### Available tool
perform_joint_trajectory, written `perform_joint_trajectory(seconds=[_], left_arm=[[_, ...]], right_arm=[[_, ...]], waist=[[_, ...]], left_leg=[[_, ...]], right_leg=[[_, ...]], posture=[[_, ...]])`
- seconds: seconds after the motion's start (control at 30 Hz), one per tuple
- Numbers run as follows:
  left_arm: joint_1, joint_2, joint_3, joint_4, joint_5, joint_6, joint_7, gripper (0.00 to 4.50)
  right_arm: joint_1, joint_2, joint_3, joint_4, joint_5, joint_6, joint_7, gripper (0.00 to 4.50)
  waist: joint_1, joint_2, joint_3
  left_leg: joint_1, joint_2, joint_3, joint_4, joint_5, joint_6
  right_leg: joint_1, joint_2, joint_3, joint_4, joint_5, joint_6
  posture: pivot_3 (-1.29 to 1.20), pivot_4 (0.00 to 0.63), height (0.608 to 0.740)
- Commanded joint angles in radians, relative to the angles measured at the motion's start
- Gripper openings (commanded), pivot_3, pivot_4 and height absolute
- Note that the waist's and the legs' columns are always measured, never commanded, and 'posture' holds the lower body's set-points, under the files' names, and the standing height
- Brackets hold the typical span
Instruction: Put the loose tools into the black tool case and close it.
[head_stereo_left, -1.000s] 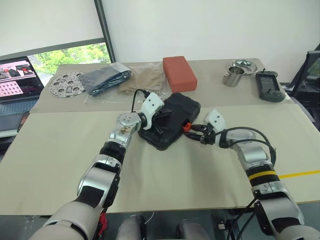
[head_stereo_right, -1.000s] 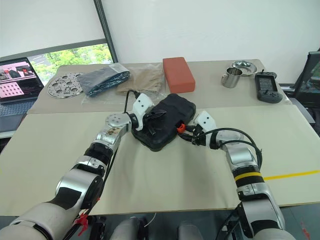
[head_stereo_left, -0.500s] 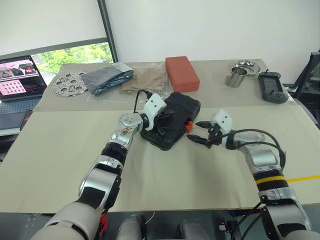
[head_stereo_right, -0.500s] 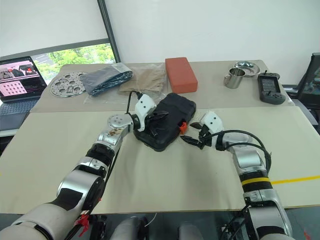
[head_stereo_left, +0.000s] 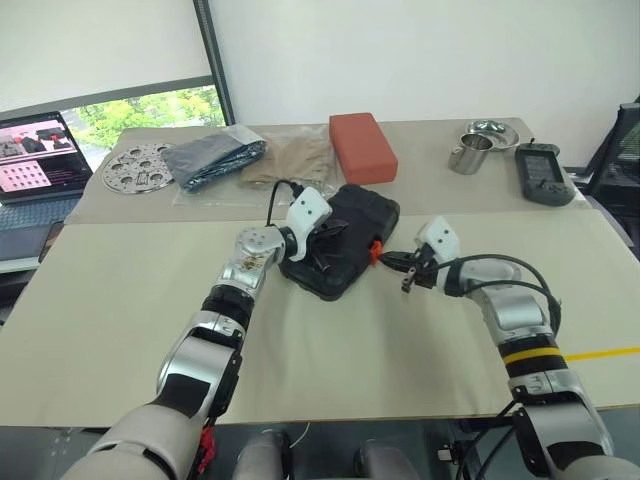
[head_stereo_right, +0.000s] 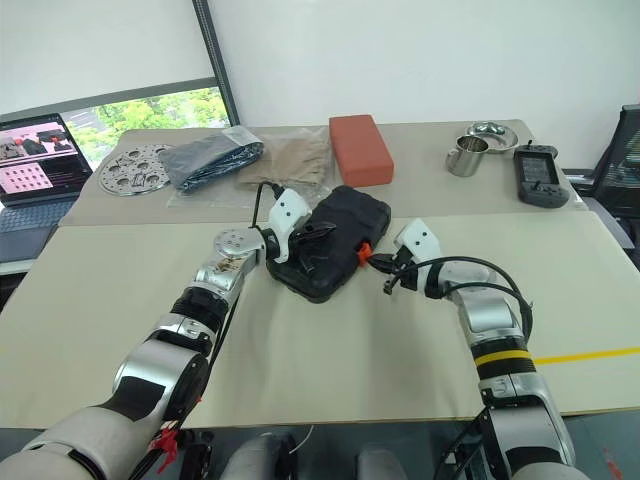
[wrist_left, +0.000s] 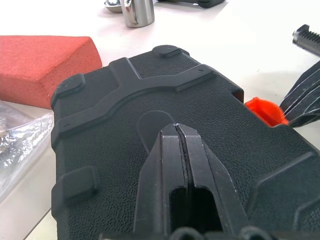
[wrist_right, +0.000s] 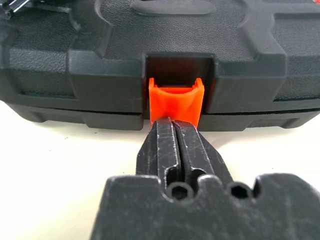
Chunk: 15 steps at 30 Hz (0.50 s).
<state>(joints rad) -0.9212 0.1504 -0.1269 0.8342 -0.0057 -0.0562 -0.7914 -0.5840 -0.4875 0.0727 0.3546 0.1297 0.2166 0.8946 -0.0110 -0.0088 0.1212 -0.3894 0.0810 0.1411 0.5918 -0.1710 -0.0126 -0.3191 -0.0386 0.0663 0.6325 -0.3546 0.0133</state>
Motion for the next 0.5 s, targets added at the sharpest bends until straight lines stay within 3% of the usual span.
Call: perform_joint_trajectory(seconds=[0.03,0.33,0.5], left_arm=[[0.042,-0.017,-0.027,0.014,0.011,0.024,-0.019,0.0],[0.058,-0.023,-0.027,-0.002,0.013,0.035,-0.02,0.0],[0.078,-0.004,0.014,-0.061,-0.029,-0.002,-0.032,0.0]], right_arm=[[-0.057,0.022,0.002,0.001,0.001,-0.038,-0.007,0.02],[-0.085,0.064,0.015,0.03,-0.011,-0.054,0.005,0.02],[-0.045,0.033,-0.007,0.005,-0.002,-0.056,0.021,0.02]], waist=[[-0.002,0.0,0.0],[-0.007,0.002,-0.001],[-0.008,0.002,-0.002]], left_leg=[[0.0,0.0,0.0,0.0,0.0,0.0],[0.001,0.001,0.0,0.0,0.0,0.0],[0.001,0.001,0.0,0.0,0.0,0.0]], right_leg=[[0.0,0.0,0.0,0.0,0.0,0.0],[0.0,0.0,0.0,0.001,0.0,0.0],[0.0,0.0,0.001,0.001,0.0,0.0]], posture=[[0.0,0.15,0.74],[0.0,0.15,0.74],[0.0,0.15,0.74]])
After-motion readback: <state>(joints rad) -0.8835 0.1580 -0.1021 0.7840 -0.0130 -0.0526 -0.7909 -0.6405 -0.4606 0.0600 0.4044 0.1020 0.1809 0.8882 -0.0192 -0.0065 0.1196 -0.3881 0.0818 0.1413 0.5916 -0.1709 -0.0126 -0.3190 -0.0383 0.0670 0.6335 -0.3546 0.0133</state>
